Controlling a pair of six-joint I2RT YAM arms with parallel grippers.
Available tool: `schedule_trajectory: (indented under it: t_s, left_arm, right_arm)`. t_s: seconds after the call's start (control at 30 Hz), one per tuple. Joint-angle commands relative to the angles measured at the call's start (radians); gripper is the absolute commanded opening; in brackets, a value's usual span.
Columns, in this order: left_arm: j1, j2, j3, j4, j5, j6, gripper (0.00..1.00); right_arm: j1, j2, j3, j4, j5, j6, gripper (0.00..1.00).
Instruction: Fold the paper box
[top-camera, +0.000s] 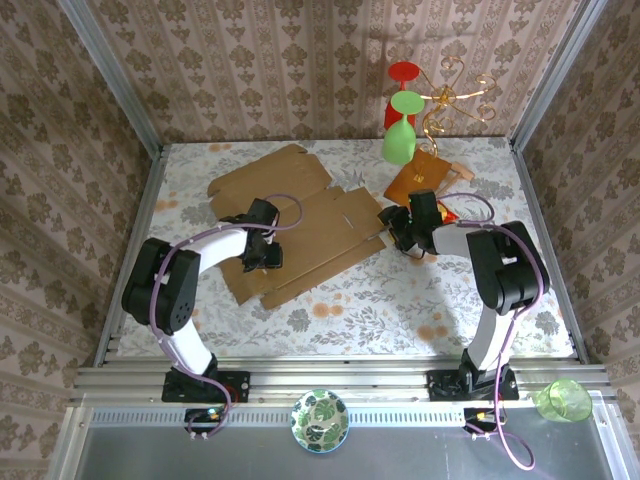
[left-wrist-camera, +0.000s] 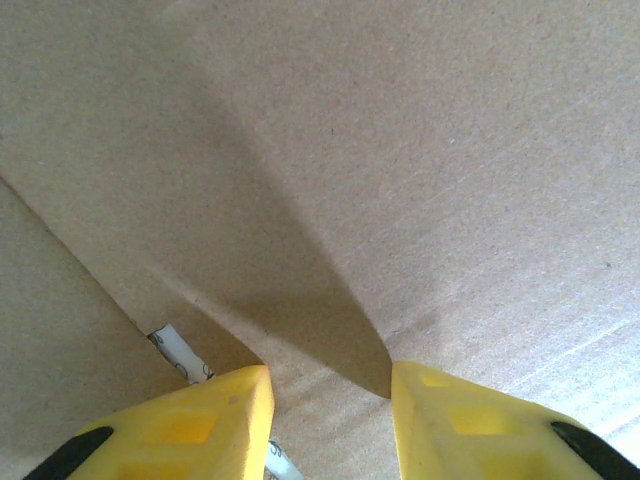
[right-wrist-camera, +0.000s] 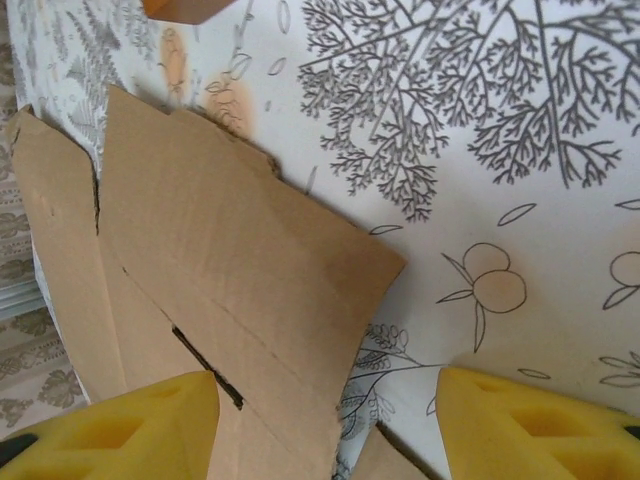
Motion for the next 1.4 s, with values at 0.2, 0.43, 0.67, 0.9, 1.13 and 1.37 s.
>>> schedule_trajectory:
  t_s: [0.2,0.43,0.67,0.9,1.13,1.37]
  left_arm:
    - [-0.002,0.041,-0.023,-0.100,0.007,0.022,0.37]
    - [0.004,0.039,-0.014,-0.101,0.007,0.027,0.37]
    - [0.010,0.012,0.002,-0.107,0.005,0.027,0.38]
    - [0.045,-0.205,0.009,-0.114,-0.014,-0.113,0.57]
    - [0.163,-0.496,-0.075,-0.168,-0.012,-0.391,0.71]
    - [0.410,-0.716,-0.287,-0.001,0.202,-0.629,0.83]
  right_arm:
    - [0.010,0.090,0.026,0.146,-0.029,0.133,0.52]
    - [0.025,0.099,0.012,0.161,-0.009,0.176,0.45]
    - [0.027,0.105,-0.032,0.250,0.035,0.250,0.21]
    - [0.045,0.031,-0.054,0.243,0.142,0.471,0.00]
    - [0.076,-0.096,0.050,-0.055,0.203,0.653,0.00]
    - [0.078,-0.135,0.153,-0.272,0.170,0.707,0.00]
